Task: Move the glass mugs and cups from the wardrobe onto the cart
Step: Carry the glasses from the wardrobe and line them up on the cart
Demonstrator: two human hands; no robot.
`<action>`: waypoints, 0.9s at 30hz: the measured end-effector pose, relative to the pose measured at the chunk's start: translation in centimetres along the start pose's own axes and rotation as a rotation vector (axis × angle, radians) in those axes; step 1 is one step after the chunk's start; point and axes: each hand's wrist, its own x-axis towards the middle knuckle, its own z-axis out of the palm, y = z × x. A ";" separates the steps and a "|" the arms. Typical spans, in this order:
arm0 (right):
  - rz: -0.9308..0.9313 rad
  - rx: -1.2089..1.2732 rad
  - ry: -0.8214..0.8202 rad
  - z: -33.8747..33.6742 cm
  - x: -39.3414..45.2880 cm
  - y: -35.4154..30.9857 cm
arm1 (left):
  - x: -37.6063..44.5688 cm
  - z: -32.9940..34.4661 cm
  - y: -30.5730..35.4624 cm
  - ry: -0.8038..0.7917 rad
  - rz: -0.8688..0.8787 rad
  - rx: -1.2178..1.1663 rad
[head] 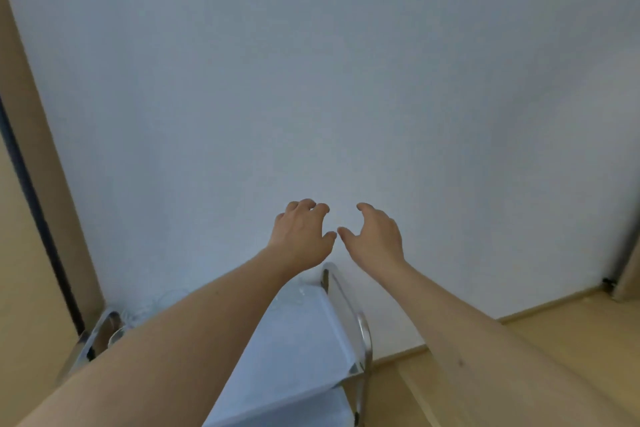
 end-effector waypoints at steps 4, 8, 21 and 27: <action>0.082 -0.024 0.087 -3.2 1.4 4.7 | 3.7 2.2 5.6 -0.028 0.131 -0.023; 0.191 -0.076 0.156 -5.8 3.1 10.1 | 7.9 5.2 10.3 -0.066 0.257 -0.051; 0.480 -0.265 0.402 -14.5 9.2 23.4 | 22.4 15.1 22.8 -0.125 0.590 -0.267; 0.670 -0.361 0.445 -17.0 7.6 28.5 | 25.3 19.6 29.8 -0.212 0.754 -0.365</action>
